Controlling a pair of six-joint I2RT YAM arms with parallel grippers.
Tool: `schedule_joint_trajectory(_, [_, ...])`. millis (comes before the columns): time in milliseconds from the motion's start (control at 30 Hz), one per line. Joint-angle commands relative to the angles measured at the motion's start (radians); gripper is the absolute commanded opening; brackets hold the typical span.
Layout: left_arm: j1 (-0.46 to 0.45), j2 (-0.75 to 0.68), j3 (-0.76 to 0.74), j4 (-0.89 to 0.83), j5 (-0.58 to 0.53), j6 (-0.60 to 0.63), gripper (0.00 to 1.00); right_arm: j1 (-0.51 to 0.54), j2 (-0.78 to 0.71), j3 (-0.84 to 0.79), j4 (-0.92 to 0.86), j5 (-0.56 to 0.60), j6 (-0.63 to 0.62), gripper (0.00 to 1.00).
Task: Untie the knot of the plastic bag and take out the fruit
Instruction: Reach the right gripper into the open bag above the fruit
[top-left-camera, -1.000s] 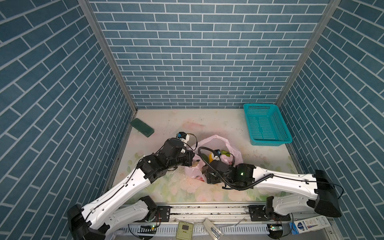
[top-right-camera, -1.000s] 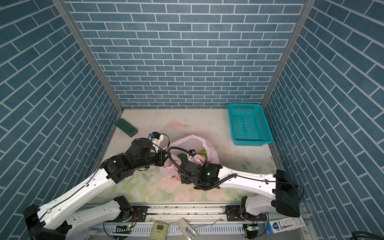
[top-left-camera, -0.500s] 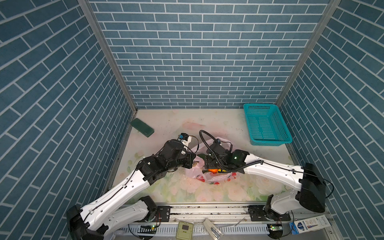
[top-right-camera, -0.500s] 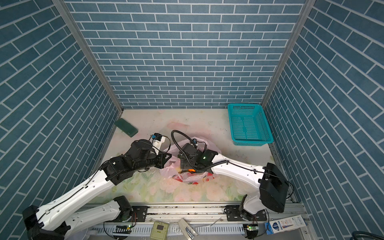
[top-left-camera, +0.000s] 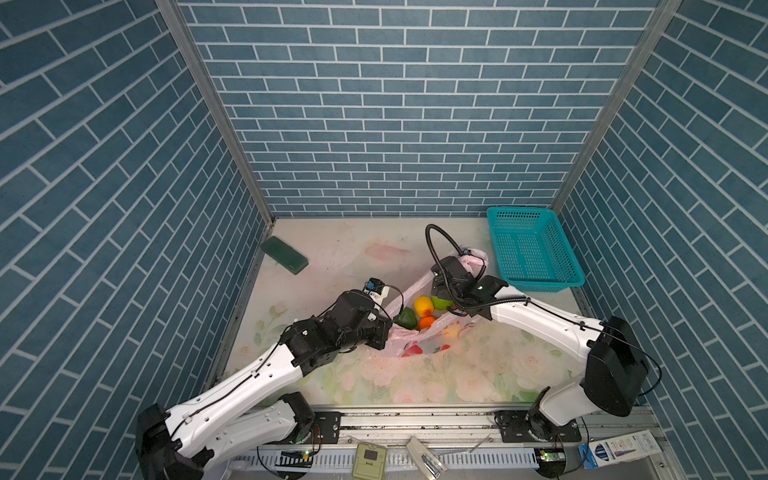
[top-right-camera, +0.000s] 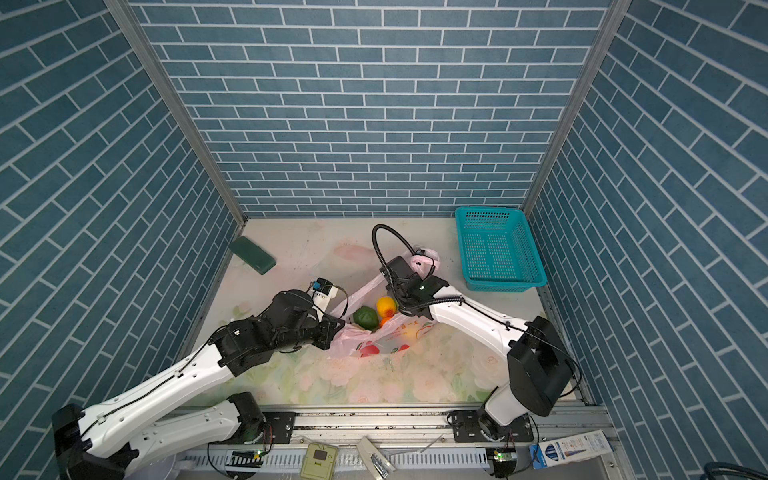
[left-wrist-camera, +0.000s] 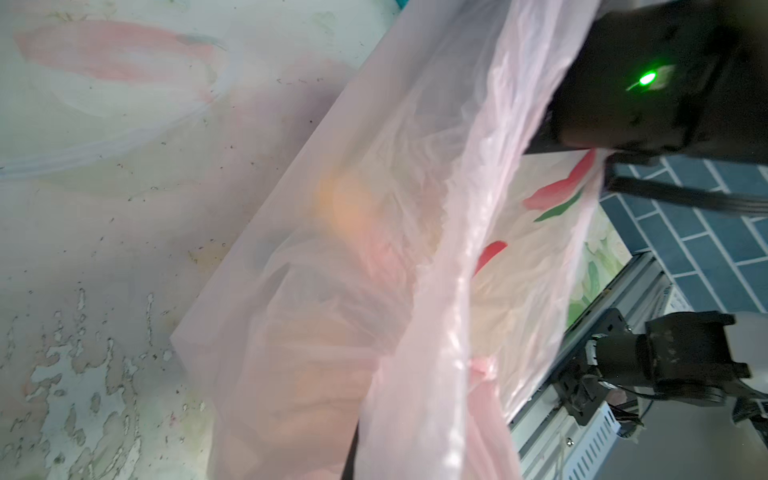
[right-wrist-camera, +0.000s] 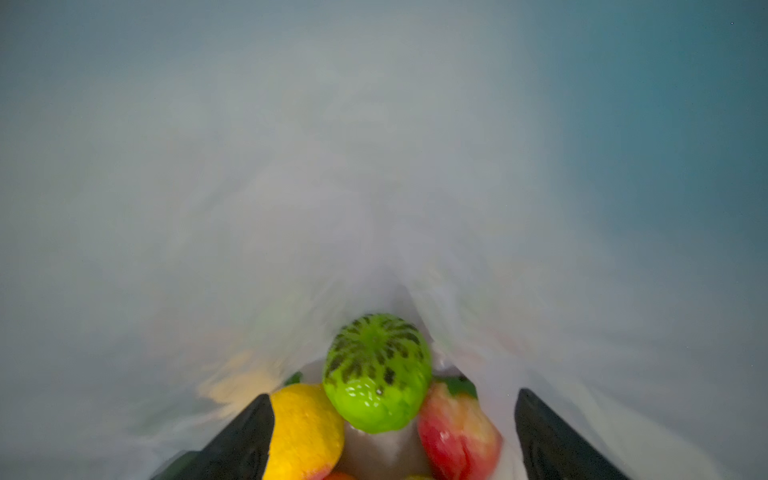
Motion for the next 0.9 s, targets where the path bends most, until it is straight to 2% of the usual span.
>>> schedule_joint_trajectory(0, [-0.004, -0.003, 0.0, 0.007, -0.079, -0.012, 0.0, 0.012, -0.064, -0.052, -0.049, -0.077, -0.038, 0.9])
schedule_joint_trajectory(100, [-0.008, 0.028, 0.043, 0.037, -0.079, -0.016, 0.0, 0.059, -0.109, -0.099, -0.027, -0.201, -0.046, 0.9])
schedule_joint_trajectory(167, [-0.016, 0.035, 0.063, 0.055, -0.079, -0.022, 0.0, 0.109, -0.115, -0.108, -0.041, -0.236, -0.039, 0.9])
schedule_joint_trajectory(300, [-0.031, 0.035, 0.087, 0.067, -0.081, -0.037, 0.0, 0.212, -0.115, -0.115, -0.086, -0.224, 0.004, 0.9])
schedule_joint_trajectory(433, [-0.056, 0.047, 0.117, 0.001, -0.115, -0.029, 0.0, 0.274, -0.138, -0.16, -0.094, -0.206, 0.074, 0.89])
schedule_joint_trajectory(633, [-0.141, 0.076, 0.117, -0.118, -0.222, -0.036, 0.0, 0.409, -0.159, -0.316, -0.057, -0.199, 0.249, 0.89])
schedule_joint_trajectory(767, [-0.171, 0.054, 0.085, -0.157, -0.295, -0.083, 0.0, 0.516, -0.109, -0.382, -0.003, -0.222, 0.37, 0.89])
schedule_joint_trajectory(867, [-0.172, 0.027, 0.055, -0.155, -0.317, -0.105, 0.0, 0.55, -0.067, -0.39, 0.02, -0.24, 0.396, 0.89])
